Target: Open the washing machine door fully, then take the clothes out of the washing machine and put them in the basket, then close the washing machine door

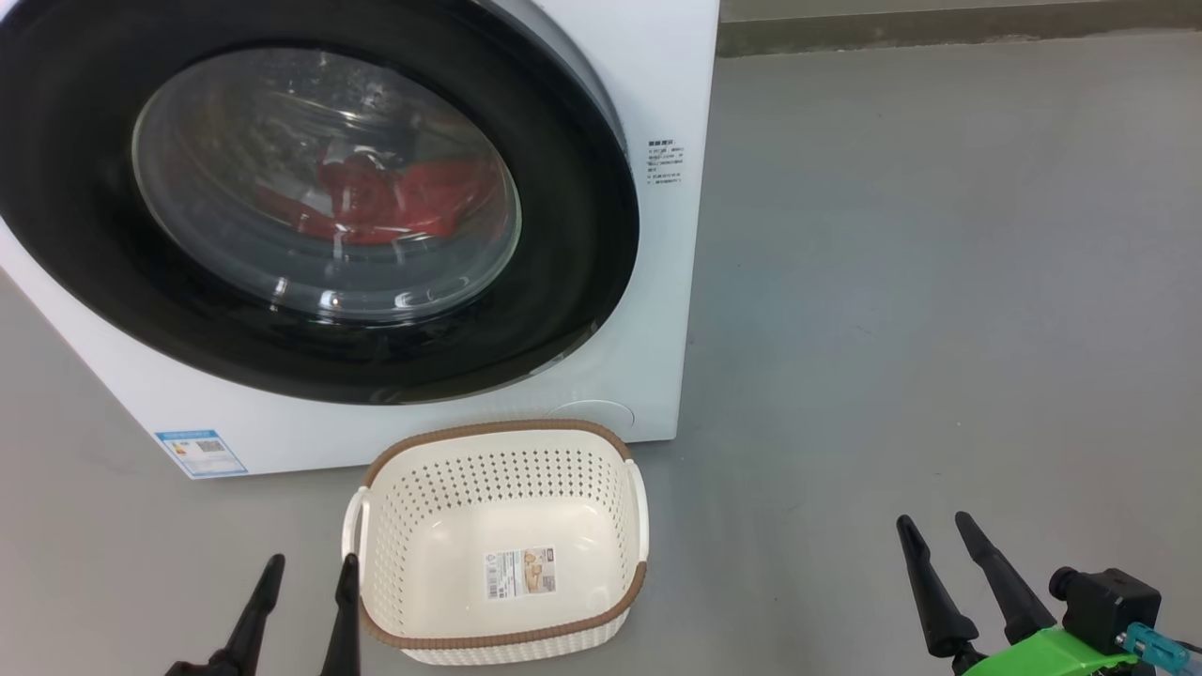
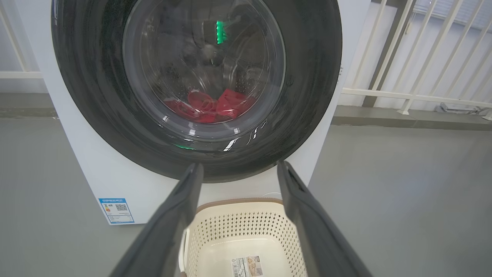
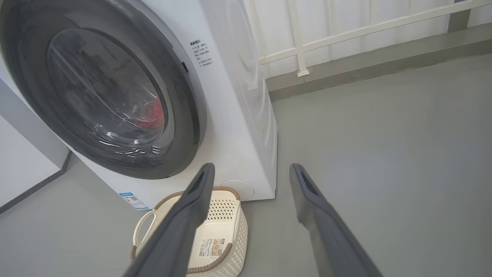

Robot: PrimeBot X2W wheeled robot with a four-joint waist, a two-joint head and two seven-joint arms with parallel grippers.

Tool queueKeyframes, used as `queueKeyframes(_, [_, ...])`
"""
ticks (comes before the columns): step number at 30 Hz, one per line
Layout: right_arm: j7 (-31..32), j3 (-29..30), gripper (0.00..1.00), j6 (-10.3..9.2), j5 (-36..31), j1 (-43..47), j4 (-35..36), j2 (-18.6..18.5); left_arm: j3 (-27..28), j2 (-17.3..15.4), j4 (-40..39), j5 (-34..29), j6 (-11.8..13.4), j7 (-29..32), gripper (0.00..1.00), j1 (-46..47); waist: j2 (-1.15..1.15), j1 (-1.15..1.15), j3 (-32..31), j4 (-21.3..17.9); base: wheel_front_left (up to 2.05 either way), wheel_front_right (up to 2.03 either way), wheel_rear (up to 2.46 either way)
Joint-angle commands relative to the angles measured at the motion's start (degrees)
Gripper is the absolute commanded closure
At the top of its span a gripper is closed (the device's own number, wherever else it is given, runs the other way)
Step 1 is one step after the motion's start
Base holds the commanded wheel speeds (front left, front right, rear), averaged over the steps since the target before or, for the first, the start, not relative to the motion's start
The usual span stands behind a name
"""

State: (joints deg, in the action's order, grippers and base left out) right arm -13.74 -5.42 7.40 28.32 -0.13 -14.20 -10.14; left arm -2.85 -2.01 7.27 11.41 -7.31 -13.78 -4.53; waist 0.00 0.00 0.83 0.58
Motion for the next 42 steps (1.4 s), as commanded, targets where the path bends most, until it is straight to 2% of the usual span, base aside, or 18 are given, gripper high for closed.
queueKeyframes(1, [-1.0,-1.6,0.0,0.09,-1.3,-0.4,1.5,-1.2,1.8,-0.9,-1.7,-1.5,-0.2,-1.0,0.0,0.7,0.0,0.0,-0.1,0.0,0.0,0.0,0.0])
queueKeyframes(21, [-1.3,2.7,0.0,0.09,-4.0,2.1,1.2,0.1,3.3,-0.9,0.5,1.8,-0.2,-1.2,0.0,1.1,0.0,0.0,-0.1,-0.1,0.0,0.0,0.0])
queueKeyframes(36, [-1.3,2.2,0.0,0.09,-3.9,0.4,1.5,0.3,3.2,-0.9,0.7,2.2,-0.2,-1.2,0.0,1.5,0.0,0.0,0.2,0.0,0.0,0.0,0.0])
queueKeyframes(37, [-1.3,2.0,0.54,0.09,-3.8,0.1,1.5,0.3,3.2,-0.9,0.8,2.3,-0.2,-1.2,0.0,1.6,0.0,0.0,0.3,0.0,0.0,0.0,0.0])
queueKeyframes(38, [-1.3,1.7,0.96,0.09,-3.6,-0.2,1.5,0.3,3.1,-0.9,0.8,2.3,-0.2,-1.2,0.0,1.6,0.0,0.0,0.3,0.1,0.0,0.0,0.0])
queueKeyframes(39, [-1.3,1.4,1.0,0.09,-3.3,-0.6,1.6,0.3,3.0,-0.9,0.8,2.3,-0.2,-1.2,0.0,1.7,0.0,0.0,0.4,0.1,0.0,0.0,0.0])
queueKeyframes(42, [-1.3,1.2,1.0,0.09,-1.7,-1.6,2.0,0.9,2.8,-0.9,0.8,2.4,-0.2,-1.2,0.0,1.9,0.0,0.0,0.8,0.2,0.0,0.0,0.0])
